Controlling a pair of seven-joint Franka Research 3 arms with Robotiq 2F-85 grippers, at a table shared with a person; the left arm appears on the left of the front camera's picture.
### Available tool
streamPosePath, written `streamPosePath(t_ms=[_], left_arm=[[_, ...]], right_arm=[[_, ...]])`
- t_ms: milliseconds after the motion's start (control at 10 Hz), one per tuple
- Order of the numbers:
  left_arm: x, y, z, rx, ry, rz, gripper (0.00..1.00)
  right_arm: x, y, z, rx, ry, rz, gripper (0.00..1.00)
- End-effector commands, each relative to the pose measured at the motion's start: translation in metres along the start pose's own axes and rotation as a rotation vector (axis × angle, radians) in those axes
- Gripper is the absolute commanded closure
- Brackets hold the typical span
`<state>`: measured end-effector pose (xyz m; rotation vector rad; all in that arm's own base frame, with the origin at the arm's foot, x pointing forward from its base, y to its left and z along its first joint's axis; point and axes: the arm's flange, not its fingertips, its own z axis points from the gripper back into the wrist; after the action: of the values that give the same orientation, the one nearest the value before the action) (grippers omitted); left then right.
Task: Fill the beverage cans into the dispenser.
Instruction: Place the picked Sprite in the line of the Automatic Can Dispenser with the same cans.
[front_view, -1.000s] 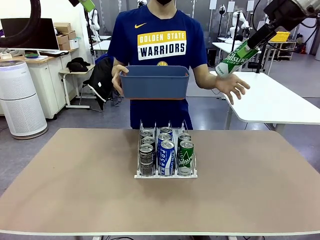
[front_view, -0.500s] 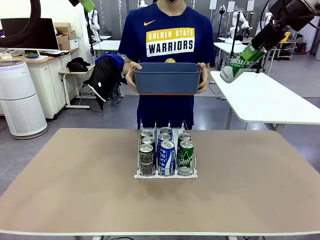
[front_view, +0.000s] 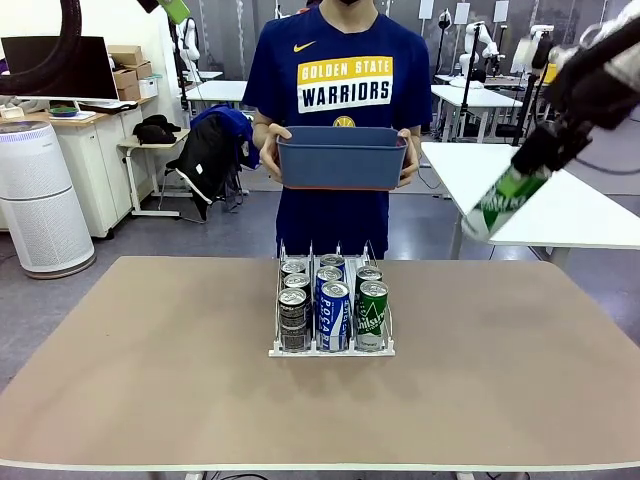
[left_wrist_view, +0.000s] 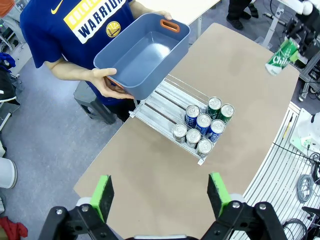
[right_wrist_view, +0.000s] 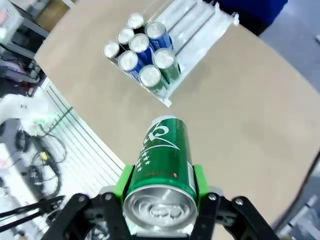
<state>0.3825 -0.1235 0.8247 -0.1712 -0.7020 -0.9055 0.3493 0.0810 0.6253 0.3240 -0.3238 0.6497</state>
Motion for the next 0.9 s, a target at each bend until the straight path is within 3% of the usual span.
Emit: streamPosePath(t_ms=[0,200,300,400,800], left_arm=[[-0.002,0.0,0.001,0.001,0.0,0.001,0.0],[-0.002,0.0,0.001,0.001,0.0,0.001,0.0],[-0.002,0.0,0.001,0.001,0.0,0.001,0.0],[-0.002,0.0,0.001,0.001,0.0,0.001,0.0],[-0.002,0.0,0.001,0.001,0.0,0.001,0.0]], right_arm=[[-0.017,0.009,-0.035,-0.111,-0.026,-0.019,0.42],[-0.028,0.012,-0.056,-0.15,-0.002,0.001,0.42],[-0.026,0.001,-0.062,-0.107,0.019,0.106,0.42],[-0.027,0.004,-0.053,-0.106,0.006,0.016,0.42],[-0.031,0.002,-0.059,-0.098,0.011,0.037,0.42]])
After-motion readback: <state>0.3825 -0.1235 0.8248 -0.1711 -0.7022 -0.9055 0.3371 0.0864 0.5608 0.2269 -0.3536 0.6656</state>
